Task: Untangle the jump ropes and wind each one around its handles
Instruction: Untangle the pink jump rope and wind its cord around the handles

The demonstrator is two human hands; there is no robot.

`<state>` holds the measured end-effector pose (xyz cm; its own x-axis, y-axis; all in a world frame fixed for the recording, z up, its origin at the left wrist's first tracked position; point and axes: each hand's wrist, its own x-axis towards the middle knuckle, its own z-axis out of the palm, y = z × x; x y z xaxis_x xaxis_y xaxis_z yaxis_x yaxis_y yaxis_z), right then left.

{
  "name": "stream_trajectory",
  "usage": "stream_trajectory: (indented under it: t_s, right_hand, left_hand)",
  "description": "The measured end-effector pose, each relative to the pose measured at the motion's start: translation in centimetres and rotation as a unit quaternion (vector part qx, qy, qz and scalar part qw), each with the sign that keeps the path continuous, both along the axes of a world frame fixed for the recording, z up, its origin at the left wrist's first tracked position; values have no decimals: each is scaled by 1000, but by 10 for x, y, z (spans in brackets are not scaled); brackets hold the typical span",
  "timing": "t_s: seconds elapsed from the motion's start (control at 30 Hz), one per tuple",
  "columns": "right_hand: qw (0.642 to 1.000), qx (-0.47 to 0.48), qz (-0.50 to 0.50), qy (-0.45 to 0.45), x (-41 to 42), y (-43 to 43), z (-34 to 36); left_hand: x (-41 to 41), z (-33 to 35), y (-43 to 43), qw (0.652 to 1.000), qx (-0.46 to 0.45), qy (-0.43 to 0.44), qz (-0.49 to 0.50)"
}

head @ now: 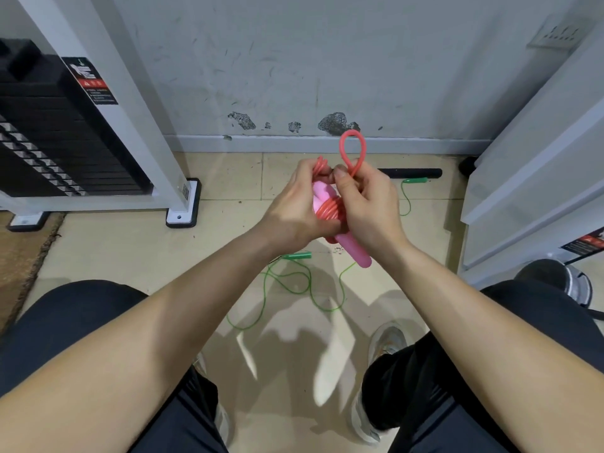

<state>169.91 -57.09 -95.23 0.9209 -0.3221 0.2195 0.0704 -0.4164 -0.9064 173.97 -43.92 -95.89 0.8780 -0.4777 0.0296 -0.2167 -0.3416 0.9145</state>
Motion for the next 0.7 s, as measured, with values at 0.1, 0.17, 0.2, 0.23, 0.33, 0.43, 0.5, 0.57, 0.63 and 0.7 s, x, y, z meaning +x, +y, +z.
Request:
stream_trajectory:
  t_s: [0.1,0.17,0.2,0.23,0.33,0.43,0.5,0.57,0.63,0.7]
  right_hand:
    - [1000,-8,-1,-22,-3,4,2]
    - [1000,-14,8,-21,-4,6,0]
    - [999,-46,6,-22,-3,5,-2]
    - [996,-90,2,-19,-2,4,-2]
    - [992,-126,-1,-10,2,2,-5]
    - [988,-150,-8,36,1,6,-5]
    - [980,-186,-10,67,1,8,-3]
    - [975,-205,-10,88,0,8,-1]
    - [978,-187,5,93,-2,10,3]
    - [983,-151,18,99,-4,11,5]
  left_hand:
    - [0,0,3,994,-82,69,-3]
    - [0,0,4,986,-124,115,-6]
    - [0,3,4,975,-155,157,-4]
    - [1,7,6,958,-195,212,3]
    - [8,12,11,875,-316,367,1]
    - [12,14,18,837,-355,414,-41]
    - [13,15,21,823,-365,432,-61]
    - [14,15,24,808,-377,449,-65]
    - [15,15,26,799,-383,459,-62]
    - [14,15,27,798,-383,463,-57]
